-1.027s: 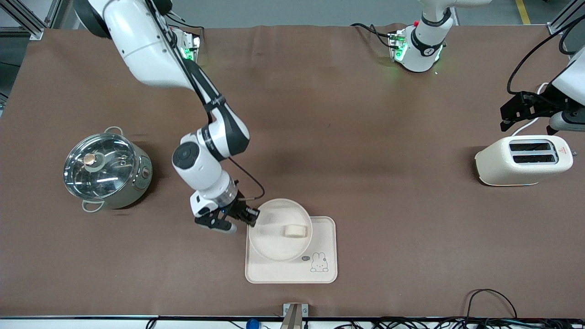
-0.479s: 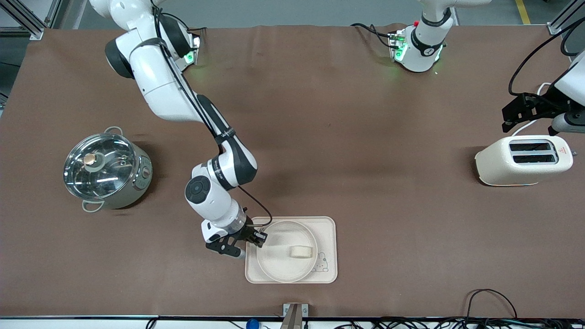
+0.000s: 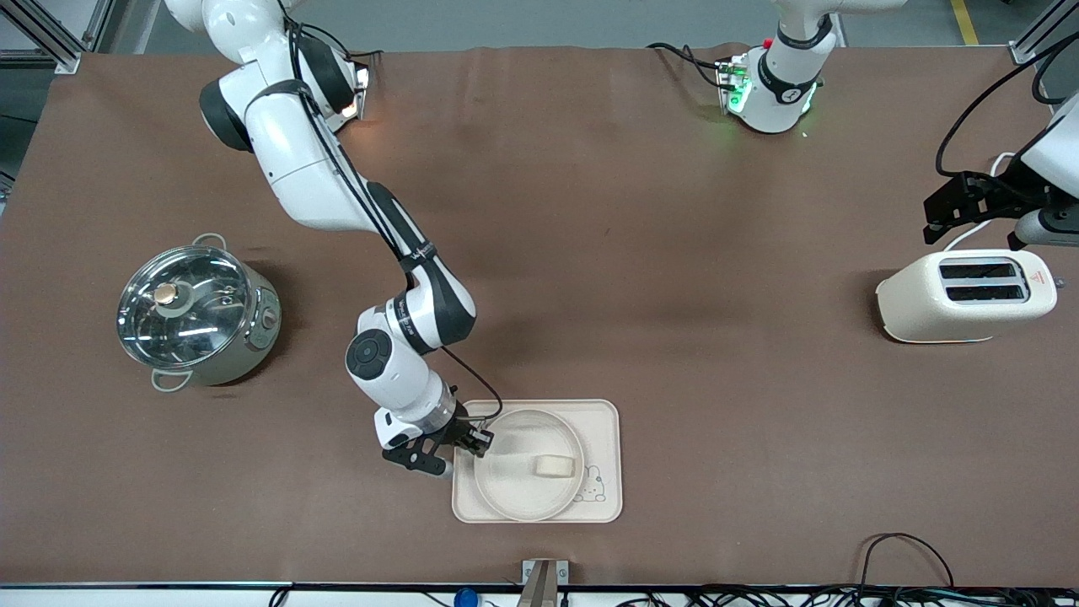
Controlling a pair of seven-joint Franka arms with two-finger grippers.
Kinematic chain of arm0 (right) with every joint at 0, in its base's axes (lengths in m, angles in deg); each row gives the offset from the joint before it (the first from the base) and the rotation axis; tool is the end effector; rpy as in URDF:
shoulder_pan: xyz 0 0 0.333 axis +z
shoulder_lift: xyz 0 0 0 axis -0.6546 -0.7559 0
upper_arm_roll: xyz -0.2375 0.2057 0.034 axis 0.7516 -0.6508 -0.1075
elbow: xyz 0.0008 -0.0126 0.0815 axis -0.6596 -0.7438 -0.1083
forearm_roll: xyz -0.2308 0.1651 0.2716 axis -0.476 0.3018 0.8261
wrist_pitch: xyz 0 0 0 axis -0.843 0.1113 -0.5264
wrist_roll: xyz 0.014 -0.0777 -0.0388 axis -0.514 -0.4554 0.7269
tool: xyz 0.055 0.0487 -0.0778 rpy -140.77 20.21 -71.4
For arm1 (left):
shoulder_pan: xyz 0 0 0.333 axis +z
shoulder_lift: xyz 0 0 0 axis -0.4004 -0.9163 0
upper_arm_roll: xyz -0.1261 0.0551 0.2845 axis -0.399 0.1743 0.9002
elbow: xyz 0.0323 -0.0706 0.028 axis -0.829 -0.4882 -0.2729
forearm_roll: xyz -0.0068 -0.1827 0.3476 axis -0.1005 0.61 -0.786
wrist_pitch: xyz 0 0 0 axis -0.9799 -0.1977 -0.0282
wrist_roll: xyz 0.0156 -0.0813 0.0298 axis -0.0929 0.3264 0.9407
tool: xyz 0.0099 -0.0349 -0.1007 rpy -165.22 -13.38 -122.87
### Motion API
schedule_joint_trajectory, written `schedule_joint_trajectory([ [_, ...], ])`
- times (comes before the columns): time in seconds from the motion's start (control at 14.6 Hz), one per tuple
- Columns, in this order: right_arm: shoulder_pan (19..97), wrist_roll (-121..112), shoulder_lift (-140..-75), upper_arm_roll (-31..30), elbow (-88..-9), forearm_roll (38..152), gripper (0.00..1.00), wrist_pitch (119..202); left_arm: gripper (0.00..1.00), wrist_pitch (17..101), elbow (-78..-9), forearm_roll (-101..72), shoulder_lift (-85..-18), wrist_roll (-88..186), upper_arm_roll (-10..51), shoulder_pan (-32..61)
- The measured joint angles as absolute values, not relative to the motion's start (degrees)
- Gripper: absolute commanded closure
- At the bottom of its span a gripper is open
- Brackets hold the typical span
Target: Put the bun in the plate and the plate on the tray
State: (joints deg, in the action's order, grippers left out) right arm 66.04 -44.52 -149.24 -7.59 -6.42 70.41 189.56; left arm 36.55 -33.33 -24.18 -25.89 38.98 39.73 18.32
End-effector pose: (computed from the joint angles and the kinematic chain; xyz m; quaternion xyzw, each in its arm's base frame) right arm 0.7330 0.3538 0.1924 -0.9646 0.1529 -0.1241 0.1756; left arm 0.5616 -0.0418 0.6378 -0.9967 0.0667 -0.0455 0.0048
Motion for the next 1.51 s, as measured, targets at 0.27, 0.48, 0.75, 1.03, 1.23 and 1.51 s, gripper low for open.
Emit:
schedule_joint_trajectory([
  [0.27, 65.63, -45.33, -147.97, -7.59, -6.57, 70.43, 0.17, 187.22, 0.00, 36.54, -33.34, -23.23, -25.97, 39.16, 39.74, 18.43],
  [0.48, 64.71, -45.71, -143.19, -7.58, -10.05, 70.44, 0.03, 183.22, 0.00, 36.54, -33.33, -23.23, -25.99, 39.16, 39.76, 18.63],
  [0.75, 62.77, -45.71, -133.72, -7.41, -13.67, 70.42, 0.00, 169.69, 0.00, 36.53, -33.33, -23.23, -26.00, 39.16, 39.76, 18.67],
  [1.03, 59.05, -45.63, -123.96, -6.85, -14.40, 69.97, 0.00, 157.25, 0.00, 36.52, -33.31, -23.22, -26.07, 39.15, 39.76, 18.68],
  [1.23, 55.76, -45.11, -116.15, -6.49, -15.04, 68.51, 0.00, 147.27, 0.00, 36.52, -33.25, -23.22, -26.09, 39.11, 39.76, 18.68],
  [1.51, 51.96, -39.83, -103.92, -6.44, -23.76, 66.47, 0.00, 142.63, 0.00, 36.52, -33.23, -23.22, -26.10, 39.11, 39.76, 18.68],
])
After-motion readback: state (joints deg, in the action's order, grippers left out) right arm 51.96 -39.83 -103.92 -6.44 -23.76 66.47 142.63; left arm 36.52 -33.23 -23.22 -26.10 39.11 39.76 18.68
